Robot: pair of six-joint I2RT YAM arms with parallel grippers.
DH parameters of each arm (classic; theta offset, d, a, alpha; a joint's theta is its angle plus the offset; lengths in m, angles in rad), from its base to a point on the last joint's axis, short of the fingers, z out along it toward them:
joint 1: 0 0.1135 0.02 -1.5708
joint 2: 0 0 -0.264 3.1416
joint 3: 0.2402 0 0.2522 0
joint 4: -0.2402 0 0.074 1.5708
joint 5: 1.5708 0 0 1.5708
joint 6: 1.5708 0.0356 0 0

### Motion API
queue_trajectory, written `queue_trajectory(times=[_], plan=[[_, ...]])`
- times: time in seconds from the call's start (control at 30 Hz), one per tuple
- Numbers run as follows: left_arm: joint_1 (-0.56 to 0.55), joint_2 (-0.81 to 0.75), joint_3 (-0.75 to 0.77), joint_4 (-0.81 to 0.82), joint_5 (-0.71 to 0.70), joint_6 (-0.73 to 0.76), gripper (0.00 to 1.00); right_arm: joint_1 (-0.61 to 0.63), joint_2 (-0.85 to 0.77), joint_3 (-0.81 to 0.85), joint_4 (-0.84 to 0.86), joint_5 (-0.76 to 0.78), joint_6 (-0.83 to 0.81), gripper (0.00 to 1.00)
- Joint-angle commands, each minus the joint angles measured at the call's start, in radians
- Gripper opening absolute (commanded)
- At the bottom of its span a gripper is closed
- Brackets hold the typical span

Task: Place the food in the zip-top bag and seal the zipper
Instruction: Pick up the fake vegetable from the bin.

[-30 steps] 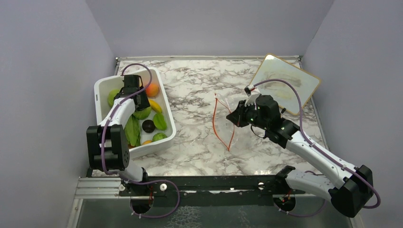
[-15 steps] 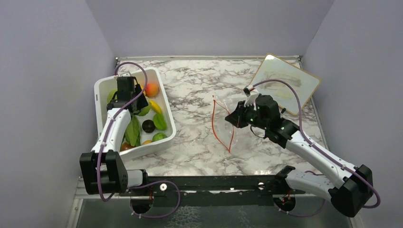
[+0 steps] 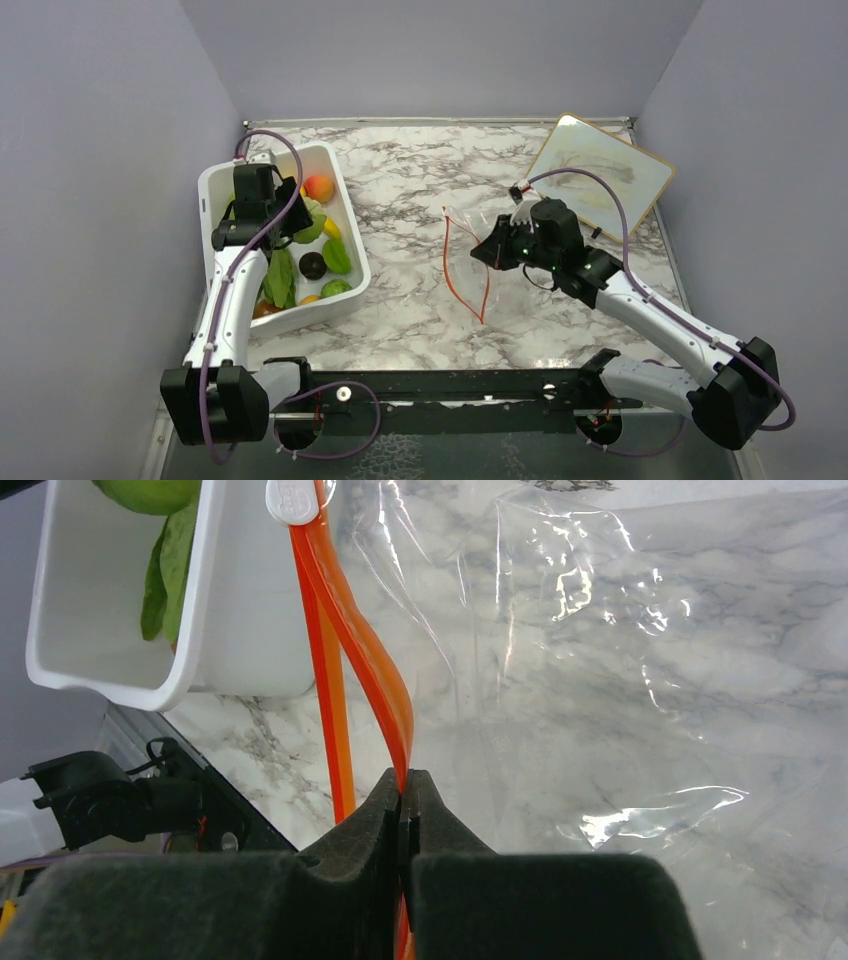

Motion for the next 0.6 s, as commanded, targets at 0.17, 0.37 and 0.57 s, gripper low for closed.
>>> queue_trajectory(times=[0.17,0.37,0.57], plan=[[-0.004,-0.106,0.104,-0.077,0.199,0.035,0.38,0.005,0.039,0.062,0.009,-0.017,0.041,0.01],[-0.009,-0.131,0.157,-0.110,0.345,0.033,0.36,0.005,0.073,0.070,0.041,-0.015,0.115,0.01],[-0.014,-0.170,0.166,-0.101,0.518,0.012,0.35,0.004,0.125,0.083,0.067,-0.015,0.146,0.01]])
